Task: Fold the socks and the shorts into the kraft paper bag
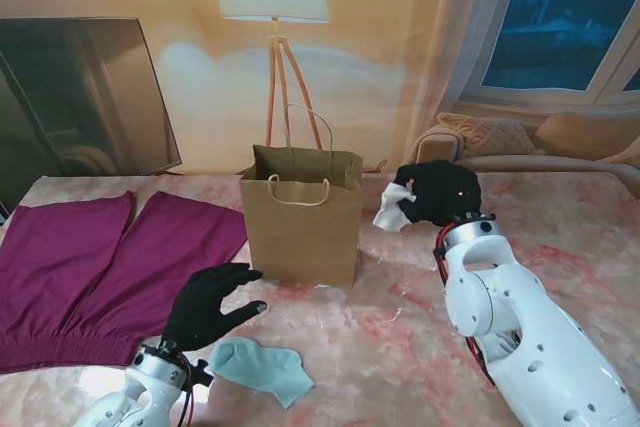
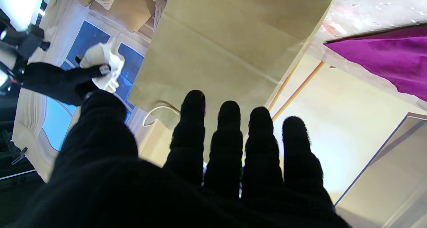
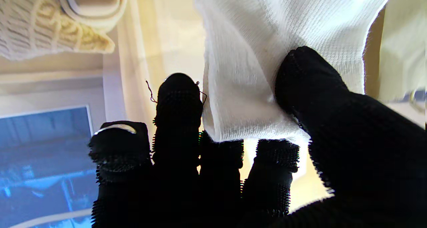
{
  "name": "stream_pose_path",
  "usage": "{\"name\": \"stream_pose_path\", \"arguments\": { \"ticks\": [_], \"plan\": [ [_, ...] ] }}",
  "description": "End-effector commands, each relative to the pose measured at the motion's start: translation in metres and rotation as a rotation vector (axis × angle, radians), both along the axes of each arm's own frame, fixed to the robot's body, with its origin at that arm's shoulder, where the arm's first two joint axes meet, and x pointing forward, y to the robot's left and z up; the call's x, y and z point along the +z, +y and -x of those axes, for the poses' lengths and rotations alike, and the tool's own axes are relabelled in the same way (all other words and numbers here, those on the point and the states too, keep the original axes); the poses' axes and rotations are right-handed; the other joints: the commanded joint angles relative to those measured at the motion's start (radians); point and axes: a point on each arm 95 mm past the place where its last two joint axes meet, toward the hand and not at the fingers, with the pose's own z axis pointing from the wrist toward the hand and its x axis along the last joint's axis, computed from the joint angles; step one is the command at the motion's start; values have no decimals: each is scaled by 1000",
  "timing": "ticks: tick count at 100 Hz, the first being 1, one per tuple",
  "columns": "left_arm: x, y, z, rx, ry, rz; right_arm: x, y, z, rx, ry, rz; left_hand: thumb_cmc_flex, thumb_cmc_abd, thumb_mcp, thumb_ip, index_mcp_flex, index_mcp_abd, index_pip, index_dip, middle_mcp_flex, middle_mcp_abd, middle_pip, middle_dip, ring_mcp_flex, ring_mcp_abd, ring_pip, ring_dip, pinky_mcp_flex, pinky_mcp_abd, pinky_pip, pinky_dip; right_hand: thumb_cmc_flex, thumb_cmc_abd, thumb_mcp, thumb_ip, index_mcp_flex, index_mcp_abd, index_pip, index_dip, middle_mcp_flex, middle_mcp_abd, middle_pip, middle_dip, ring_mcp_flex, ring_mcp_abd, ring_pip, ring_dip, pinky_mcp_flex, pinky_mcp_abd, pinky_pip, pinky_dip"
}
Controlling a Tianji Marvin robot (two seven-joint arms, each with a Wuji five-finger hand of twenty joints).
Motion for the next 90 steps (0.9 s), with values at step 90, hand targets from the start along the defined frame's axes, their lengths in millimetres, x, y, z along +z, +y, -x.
{"name": "stream_pose_path", "arguments": {
  "ticks": [90],
  "plan": [
    [-3,1,-3,-3,11,5,72,83,-26,38,-198,-177,2,23,-23,66,18,-7,3,6,-39,12,-15,4,-23,-12,-15,-3,-9,-9,-6,-8,52,80,35,5,21,-9,57,25,-13,18,26,2,-30,8,48,26,-9,-28,100,-1]
  ]
}}
